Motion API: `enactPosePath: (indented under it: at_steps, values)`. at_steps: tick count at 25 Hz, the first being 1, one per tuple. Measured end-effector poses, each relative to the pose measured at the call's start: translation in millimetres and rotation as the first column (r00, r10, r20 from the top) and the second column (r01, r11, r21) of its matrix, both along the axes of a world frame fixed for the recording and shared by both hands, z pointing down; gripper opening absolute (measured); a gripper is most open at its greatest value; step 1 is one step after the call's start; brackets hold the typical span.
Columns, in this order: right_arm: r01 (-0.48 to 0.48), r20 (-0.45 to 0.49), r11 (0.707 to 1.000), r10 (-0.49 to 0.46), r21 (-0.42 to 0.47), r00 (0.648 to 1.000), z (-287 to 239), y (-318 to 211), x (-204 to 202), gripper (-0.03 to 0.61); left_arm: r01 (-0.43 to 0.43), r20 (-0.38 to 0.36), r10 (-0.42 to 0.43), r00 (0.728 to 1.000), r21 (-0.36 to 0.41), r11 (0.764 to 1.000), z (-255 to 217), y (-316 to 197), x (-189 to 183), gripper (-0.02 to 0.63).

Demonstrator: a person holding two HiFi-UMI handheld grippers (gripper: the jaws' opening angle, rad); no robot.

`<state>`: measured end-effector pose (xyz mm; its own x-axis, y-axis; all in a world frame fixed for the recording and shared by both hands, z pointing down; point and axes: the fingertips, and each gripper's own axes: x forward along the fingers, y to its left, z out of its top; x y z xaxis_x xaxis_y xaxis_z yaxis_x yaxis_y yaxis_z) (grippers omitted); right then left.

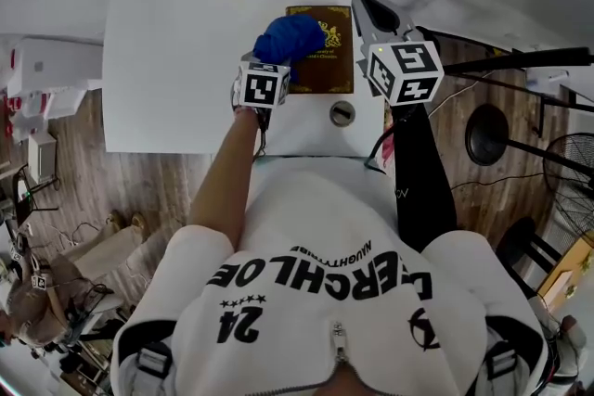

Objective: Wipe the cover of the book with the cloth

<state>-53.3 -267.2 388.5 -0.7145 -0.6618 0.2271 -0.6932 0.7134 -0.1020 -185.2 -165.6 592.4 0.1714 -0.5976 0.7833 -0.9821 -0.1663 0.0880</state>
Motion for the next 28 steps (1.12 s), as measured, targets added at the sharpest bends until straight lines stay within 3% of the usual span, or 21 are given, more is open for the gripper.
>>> enactPosePath:
  at_steps: [5,14,20,24,28]
  values:
    - [-0.020,-0.004,1.000,0.019,-0.006,1.000,1,1,-3,0.002,-0.004,0.013,0.004,1.000,-0.002,1.000,3,1,-13,0.238]
    - [-0.166,-0.060,0.986,0.165,-0.021,0.985,9,23,28,0.002,-0.132,-0.020,0.136,0.990,0.132,0.982,-40,-19,8,0.238]
    - [-0.242,-0.093,0.970,0.239,-0.027,0.967,15,47,53,0.002,-0.238,-0.087,0.259,0.962,0.199,0.951,-70,-31,68,0.238]
    - [-0.239,-0.102,0.971,0.235,-0.025,0.967,15,54,63,0.002,-0.305,-0.085,0.322,0.943,0.174,0.936,-60,-27,104,0.238]
    - [-0.218,-0.083,0.976,0.217,-0.008,0.973,7,49,70,0.002,-0.337,-0.062,0.341,0.938,0.063,0.939,-19,-13,121,0.238]
